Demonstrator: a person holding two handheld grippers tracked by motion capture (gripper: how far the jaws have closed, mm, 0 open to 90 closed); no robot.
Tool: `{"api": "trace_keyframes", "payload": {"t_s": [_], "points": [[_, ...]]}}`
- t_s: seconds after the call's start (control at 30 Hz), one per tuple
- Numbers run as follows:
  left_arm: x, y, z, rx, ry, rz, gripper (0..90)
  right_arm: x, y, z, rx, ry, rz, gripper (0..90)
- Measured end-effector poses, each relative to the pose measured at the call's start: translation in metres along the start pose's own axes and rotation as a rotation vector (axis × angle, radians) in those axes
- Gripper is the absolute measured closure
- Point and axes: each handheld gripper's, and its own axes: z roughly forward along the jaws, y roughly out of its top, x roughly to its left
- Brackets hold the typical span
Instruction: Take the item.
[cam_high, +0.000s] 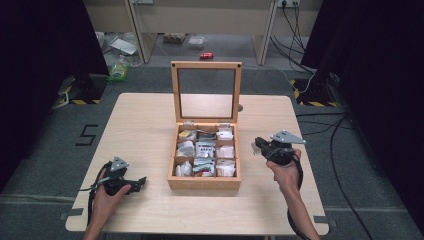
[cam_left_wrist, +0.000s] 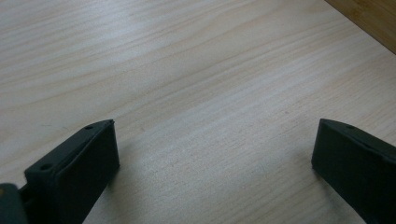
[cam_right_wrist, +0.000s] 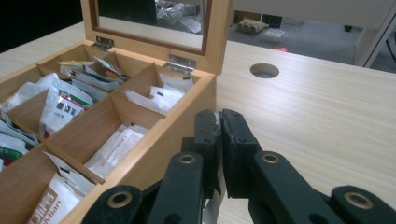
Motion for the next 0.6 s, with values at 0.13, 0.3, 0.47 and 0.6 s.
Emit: {"api": "trace_keyframes", "payload": {"t_s": [0.13, 0.3, 0.47, 0.6], "points": [[0.0, 0.0, 0.0, 0.0, 0.0, 0.0, 0.1, -0.005, -0.006, 0.001, 0.012, -0.006, 0.008, 85.7], [0.0, 0.0, 0.0, 0.001, 0.0, 0.001, 0.1, -0.009, -0.013, 0.005, 0.034, -0.015, 0.019, 85.6], [0.0, 0.0, 0.0, 0.001, -0.001, 0.001, 0.1, -0.009, -0.019, 0.011, 0.055, -0.011, 0.021, 85.4], [0.0, 0.0, 0.0, 0.001, -0.001, 0.001, 0.1, -0.005, -0.024, 0.016, 0.068, 0.001, 0.016, 85.1]]}}
